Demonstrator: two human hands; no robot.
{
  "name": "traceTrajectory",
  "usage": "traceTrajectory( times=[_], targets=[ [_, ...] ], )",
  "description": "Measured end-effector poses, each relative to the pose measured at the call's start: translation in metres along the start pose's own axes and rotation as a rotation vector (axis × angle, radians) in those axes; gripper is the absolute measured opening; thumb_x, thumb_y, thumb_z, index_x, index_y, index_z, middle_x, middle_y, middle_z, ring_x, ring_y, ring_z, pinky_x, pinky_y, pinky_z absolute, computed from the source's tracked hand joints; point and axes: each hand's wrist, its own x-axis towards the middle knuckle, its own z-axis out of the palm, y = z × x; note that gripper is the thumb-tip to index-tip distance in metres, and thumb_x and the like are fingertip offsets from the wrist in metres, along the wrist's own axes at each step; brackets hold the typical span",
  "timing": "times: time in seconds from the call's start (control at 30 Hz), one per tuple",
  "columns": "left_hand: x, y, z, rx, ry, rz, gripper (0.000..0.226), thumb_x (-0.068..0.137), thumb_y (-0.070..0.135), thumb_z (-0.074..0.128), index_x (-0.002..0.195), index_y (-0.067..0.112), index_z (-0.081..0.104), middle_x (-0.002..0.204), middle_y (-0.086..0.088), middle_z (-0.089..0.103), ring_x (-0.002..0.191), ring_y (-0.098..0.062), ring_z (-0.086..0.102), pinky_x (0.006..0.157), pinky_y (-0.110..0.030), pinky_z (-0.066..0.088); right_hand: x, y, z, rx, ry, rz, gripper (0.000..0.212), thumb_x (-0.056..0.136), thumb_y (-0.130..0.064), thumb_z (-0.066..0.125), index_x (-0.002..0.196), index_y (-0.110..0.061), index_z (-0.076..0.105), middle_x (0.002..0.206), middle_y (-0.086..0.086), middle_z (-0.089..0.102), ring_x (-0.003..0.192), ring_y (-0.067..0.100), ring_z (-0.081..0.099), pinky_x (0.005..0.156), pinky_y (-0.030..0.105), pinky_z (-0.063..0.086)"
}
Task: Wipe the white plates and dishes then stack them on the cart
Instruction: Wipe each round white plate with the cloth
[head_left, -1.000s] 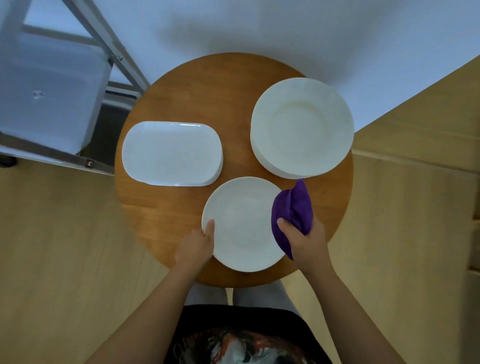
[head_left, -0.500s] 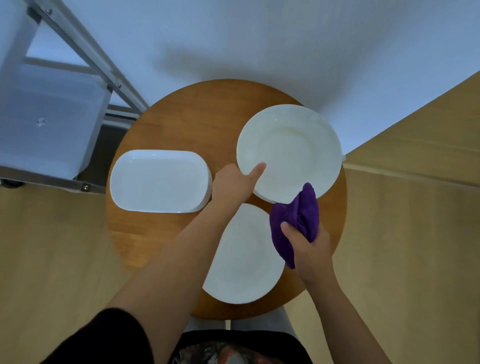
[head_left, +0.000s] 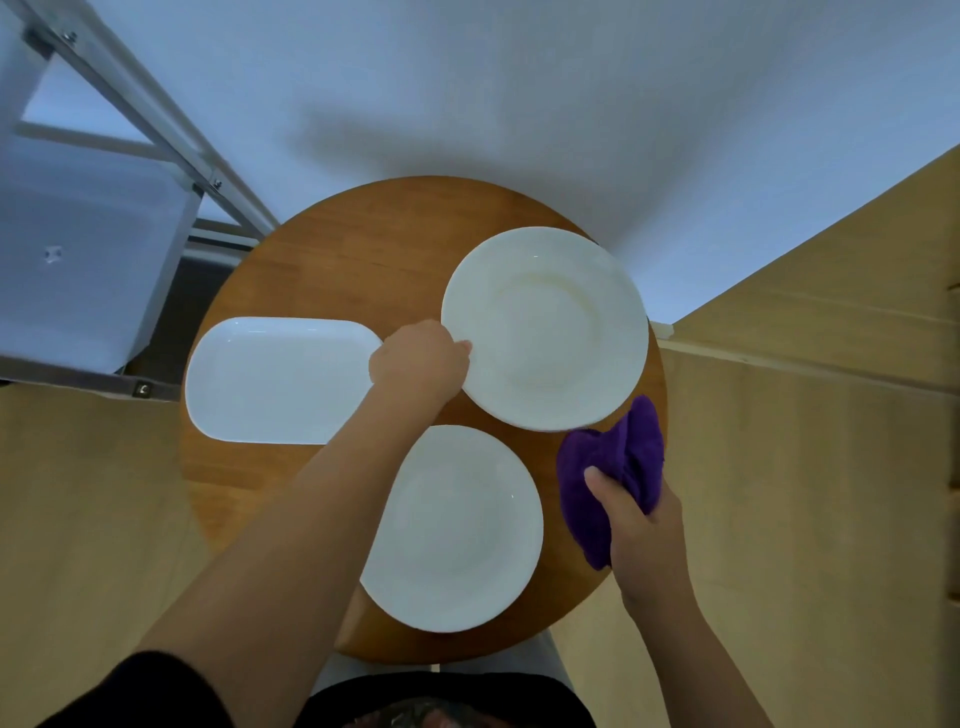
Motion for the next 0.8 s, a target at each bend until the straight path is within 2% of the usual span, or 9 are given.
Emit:
traceTrajectory(
  times=[0.17,0.27,0.33,0.43,0.5,0.57,0.63,0.73,0.8],
  targets=[
    [0.001,-0.002,-0.017,-0.319,0.069,0.026,0.032,0.093,0.031,0.05,0.068,0.012,0.054,0.064,0.0,0.054,0.056,-0.011,0.051,0.048,-0.021,0.035,0.001,-0.003,-0.004,0.019,0.027,-0.015,0.027,0.081,-0.012,0.068,0.094,-0.031,0.055,0.084,-0.01,0.066,0.087,0.02,0.061,0.065,0.028,0.05],
    [-0.012,-0.001,-0.013,-0.75,0.064,0.077,0.028,0.094,0.023,0.048,0.075,0.004,0.059,0.068,-0.005,0.057,0.06,-0.012,0.05,0.056,-0.022,0.039,0.001,-0.006,-0.004,0.031,0.023,-0.048,0.027,0.077,-0.014,0.07,0.094,-0.03,0.056,0.081,-0.02,0.067,0.088,0.022,0.061,0.065,0.028,0.049],
    [-0.02,0.004,-0.008,-1.076,0.037,0.02,0.019,0.095,0.02,0.046,0.083,0.013,0.059,0.085,-0.004,0.061,0.076,-0.013,0.055,0.066,-0.026,0.045,0.002,-0.011,-0.003,0.066,0.023,-0.072,0.042,0.067,-0.022,0.077,0.102,-0.031,0.056,0.087,-0.017,0.067,0.093,0.022,0.061,0.066,0.028,0.05],
    [-0.024,0.014,-0.004,-1.363,-0.058,-0.173,0.011,0.096,0.026,0.046,0.086,0.028,0.052,0.092,0.005,0.058,0.089,-0.015,0.056,0.072,-0.029,0.05,0.002,-0.019,0.0,0.115,0.045,-0.142,0.069,0.059,-0.023,0.081,0.116,-0.044,0.047,0.108,-0.017,0.06,0.103,0.016,0.058,0.077,0.032,0.053],
    [-0.027,0.018,-0.002,-1.433,-0.093,-0.261,0.012,0.096,0.036,0.045,0.1,0.026,0.05,0.095,0.006,0.056,0.09,-0.015,0.055,0.074,-0.033,0.05,0.003,-0.023,0.002,0.035,0.073,-0.211,0.074,0.063,-0.021,0.078,0.127,-0.036,0.043,0.116,-0.007,0.056,0.105,0.016,0.056,0.075,0.025,0.053],
    [-0.031,0.019,-0.001,-1.469,-0.124,-0.309,0.027,0.097,0.047,0.039,0.116,0.029,0.044,0.101,0.004,0.056,0.096,-0.018,0.055,0.084,-0.039,0.052,0.006,-0.027,0.006,-0.03,0.097,-0.266,0.074,0.07,-0.013,0.079,0.131,-0.028,0.04,0.118,-0.003,0.053,0.106,0.015,0.055,0.067,0.015,0.051],
    [-0.04,0.018,-0.002,-1.519,-0.166,-0.306,0.038,0.096,0.054,0.035,0.125,0.032,0.044,0.111,0.002,0.058,0.104,-0.021,0.056,0.09,-0.047,0.051,0.008,-0.03,0.012,-0.096,0.098,-0.312,0.078,0.074,-0.008,0.076,0.131,-0.039,0.034,0.122,-0.012,0.049,0.108,0.01,0.052,0.068,0.012,0.05],
    [-0.055,0.012,-0.007,-1.604,-0.214,-0.245,0.041,0.09,0.065,0.034,0.116,0.04,0.055,0.111,0.001,0.067,0.1,-0.024,0.065,0.084,-0.049,0.055,0.011,-0.035,0.031,-0.335,0.036,-0.314,0.09,0.076,-0.026,0.074,0.146,-0.032,0.019,0.138,-0.009,0.037,0.122,0.013,0.044,0.089,0.03,0.052],
    [-0.067,0.007,-0.008,-1.608,-0.212,-0.176,0.04,0.087,0.067,0.034,0.109,0.043,0.057,0.099,0.005,0.072,0.087,-0.02,0.071,0.069,-0.041,0.059,0.014,-0.034,0.046,-0.546,-0.014,-0.273,0.09,0.082,-0.047,0.063,0.15,-0.026,0.008,0.15,-0.002,0.026,0.136,0.022,0.03,0.107,0.045,0.038]
  ],
)
